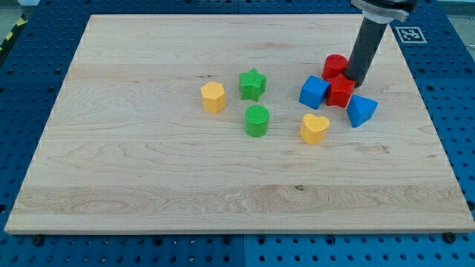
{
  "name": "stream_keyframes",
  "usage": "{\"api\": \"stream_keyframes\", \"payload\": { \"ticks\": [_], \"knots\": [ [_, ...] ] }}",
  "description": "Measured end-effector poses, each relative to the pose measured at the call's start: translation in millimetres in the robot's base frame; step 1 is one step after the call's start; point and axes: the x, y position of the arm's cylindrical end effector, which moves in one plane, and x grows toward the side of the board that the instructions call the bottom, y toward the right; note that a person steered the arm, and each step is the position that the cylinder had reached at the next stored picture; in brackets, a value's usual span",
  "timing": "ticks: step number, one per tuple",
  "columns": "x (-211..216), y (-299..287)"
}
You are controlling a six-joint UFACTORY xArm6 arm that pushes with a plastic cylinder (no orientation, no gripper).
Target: Move the red circle diagonally top right to the green star
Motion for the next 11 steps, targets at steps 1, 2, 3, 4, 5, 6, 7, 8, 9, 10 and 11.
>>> {"api": "stream_keyframes", "payload": {
  "ticks": [1,2,3,4,5,6,7,8,9,10,11],
  "knots": [
    [-11.9,20.7],
    [-18.9,35.3],
    [-26.0,32.3],
    [-26.2,28.7],
    [-22.3,19.7],
    [-20.3,-2.8],
    [-20.3,-33.6],
    [-20.4,-65.0],
    [-20.3,-88.4],
    [-20.4,-95.8],
    [-17.2,-92.1]
  ]
}}
